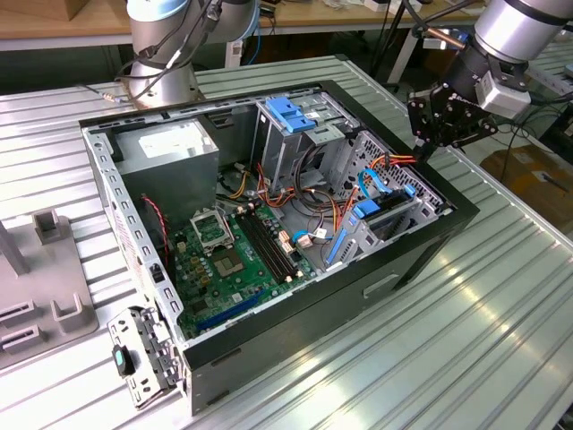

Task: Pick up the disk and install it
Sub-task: 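Insert the second disk wire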

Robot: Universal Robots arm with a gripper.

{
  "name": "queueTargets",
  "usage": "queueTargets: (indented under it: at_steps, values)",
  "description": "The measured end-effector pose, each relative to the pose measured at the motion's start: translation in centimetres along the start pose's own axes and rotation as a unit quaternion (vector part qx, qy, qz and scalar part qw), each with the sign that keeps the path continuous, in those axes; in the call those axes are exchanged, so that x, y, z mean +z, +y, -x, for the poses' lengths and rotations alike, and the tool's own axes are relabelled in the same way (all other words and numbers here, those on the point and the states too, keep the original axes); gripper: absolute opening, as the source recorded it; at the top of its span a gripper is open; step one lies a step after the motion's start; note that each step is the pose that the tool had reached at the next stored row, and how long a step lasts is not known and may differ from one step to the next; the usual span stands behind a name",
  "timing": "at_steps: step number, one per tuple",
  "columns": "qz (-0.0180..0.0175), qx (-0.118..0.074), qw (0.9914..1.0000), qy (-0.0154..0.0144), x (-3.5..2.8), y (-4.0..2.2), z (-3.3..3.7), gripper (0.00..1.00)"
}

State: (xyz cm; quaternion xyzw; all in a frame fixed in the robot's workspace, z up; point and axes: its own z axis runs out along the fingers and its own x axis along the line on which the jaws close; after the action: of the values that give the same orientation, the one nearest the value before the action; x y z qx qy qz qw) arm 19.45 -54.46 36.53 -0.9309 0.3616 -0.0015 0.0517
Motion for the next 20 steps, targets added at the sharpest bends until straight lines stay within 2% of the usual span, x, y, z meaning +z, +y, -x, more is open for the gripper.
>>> queueTargets:
  at_steps: [10, 15, 20]
  values:
    - [0.0000, 0.000, 1.00000, 0.0000, -0.75, -0.07, 0.02, 0.17]
    - [0.0000, 0.000, 1.00000, 0.0000, -0.78, -0.07, 0.03, 0.17]
    - [0.0000, 0.000, 1.00000, 0.0000, -0.79, 0.32, 0.46, 0.17]
